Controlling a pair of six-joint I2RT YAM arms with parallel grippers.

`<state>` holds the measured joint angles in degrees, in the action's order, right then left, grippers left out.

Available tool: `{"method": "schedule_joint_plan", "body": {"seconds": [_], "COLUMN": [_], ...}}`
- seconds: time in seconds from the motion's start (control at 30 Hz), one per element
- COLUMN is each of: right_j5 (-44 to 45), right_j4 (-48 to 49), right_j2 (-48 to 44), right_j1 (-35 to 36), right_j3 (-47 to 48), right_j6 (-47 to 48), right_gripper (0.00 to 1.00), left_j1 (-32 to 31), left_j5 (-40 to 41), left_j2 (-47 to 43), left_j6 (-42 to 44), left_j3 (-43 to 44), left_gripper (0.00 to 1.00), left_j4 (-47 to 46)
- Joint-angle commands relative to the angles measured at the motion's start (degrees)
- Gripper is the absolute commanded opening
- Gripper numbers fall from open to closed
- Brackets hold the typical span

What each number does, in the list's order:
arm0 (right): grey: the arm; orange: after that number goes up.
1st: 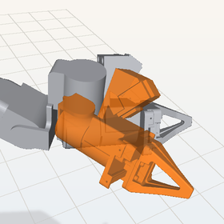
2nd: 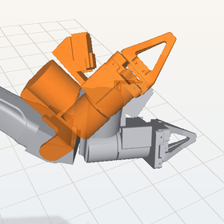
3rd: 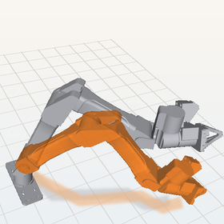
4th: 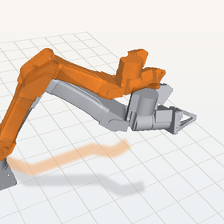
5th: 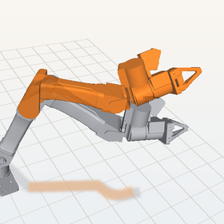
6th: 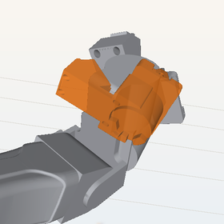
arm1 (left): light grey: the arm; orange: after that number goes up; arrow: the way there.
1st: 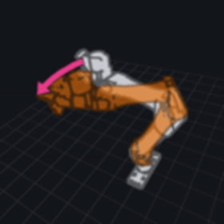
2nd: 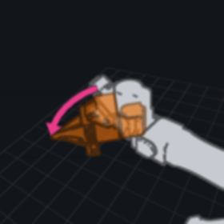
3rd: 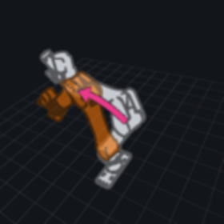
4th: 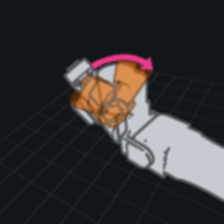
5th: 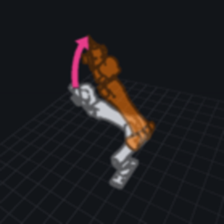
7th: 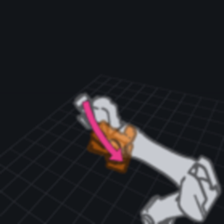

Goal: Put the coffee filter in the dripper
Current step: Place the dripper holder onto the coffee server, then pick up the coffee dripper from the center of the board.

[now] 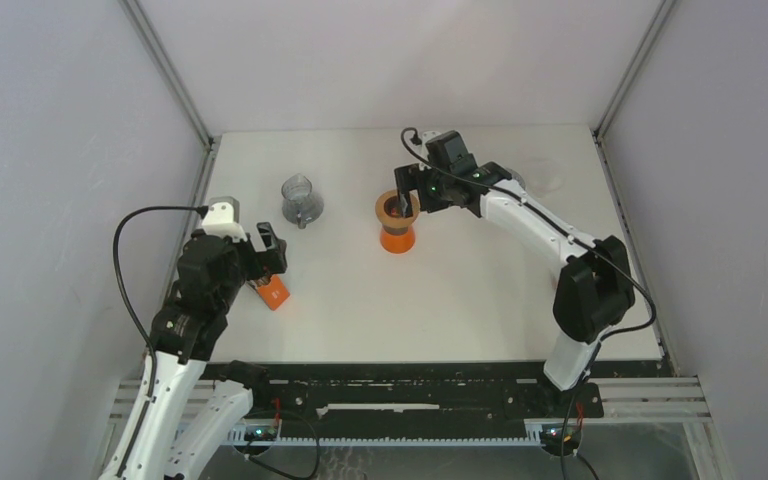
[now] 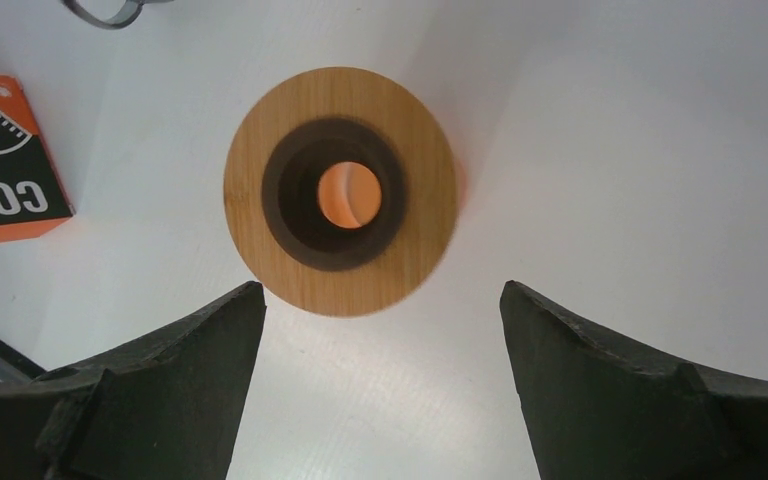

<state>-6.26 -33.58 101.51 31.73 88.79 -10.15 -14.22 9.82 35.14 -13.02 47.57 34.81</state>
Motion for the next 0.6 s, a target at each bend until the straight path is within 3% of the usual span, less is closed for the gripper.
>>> {"method": "schedule_joint_plan", "body": {"seconds": [0.0, 0.17, 0.57], "right_j5": [6.0, 10.9, 12.7], "right_j4": [0.9, 1.9, 7.7], "right_j2": [-7.7, -11.2, -15.3], "right_j1": [-3.0, -8.4, -23.0], "right_j3": [-1.1, -3.1, -7.9], "right_j6": [0.5, -1.3, -5.7], "right_gripper": [0.96, 0.96, 0.94], "left_j1": [0.4, 0.3, 0.3], "left_j5": [-1.0, -1.1, -0.8], "left_j2": [-0.9, -1.2, -1.3], "left_j6": [0.2, 0.2, 0.2], "left_j3": [-1.6, -1.6, -1.6], "left_gripper": [1.0, 1.0, 1.0], "left_j4": [-2.2, -2.2, -2.1]}}
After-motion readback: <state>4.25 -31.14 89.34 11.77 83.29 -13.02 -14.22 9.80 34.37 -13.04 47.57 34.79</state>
